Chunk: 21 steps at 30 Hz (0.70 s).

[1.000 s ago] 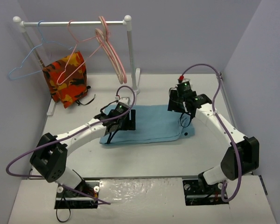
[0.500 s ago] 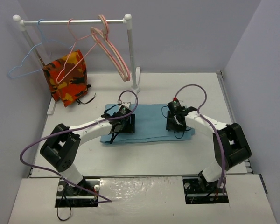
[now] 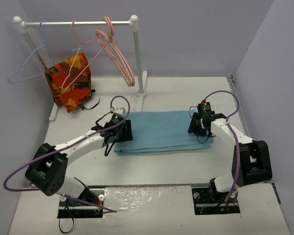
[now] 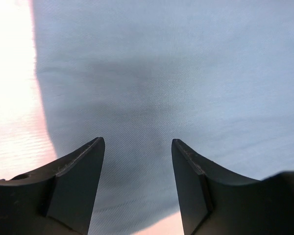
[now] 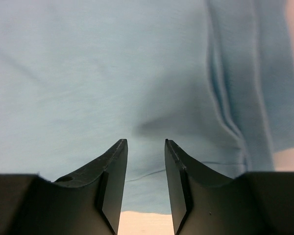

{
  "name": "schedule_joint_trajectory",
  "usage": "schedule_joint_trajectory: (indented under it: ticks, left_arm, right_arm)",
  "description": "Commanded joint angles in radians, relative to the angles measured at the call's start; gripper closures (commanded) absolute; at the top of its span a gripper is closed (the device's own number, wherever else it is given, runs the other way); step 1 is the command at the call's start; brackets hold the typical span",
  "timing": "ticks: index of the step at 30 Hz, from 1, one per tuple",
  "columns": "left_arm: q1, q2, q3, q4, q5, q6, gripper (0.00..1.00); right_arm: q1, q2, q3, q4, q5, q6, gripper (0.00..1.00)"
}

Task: Place the trousers on the hanger
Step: Fold the trousers

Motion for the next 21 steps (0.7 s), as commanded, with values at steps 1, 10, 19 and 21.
schedule_joint_trajectory:
  ticks: [1, 10, 19, 21]
  left_arm:
    - [0.067, -0.146, -0.023, 0.042, -0.005, -0.039, 0.48]
    - [0.081, -0.146, -0.171, 0.082, 0.160, -0.135, 0.64]
    - [0.080, -0.219, -0.416, 0.102, 0.166, -0.322, 0.90]
    - [0.081, -0.235, -0.433, 0.105, 0.165, -0.326, 0.90]
  right_arm:
    - [0.004, -0.084, 0.071, 0.112, -0.225, -0.001, 0.68]
    - [0.008, -0.033, -0.163, 0.418, -0.406, 0.134, 0.91]
    - [-0.012, 0.035, -0.314, 0.523, -0.349, 0.152, 1.00]
    - [-0.008, 0.052, -0.285, 0.513, -0.367, 0.132, 1.00]
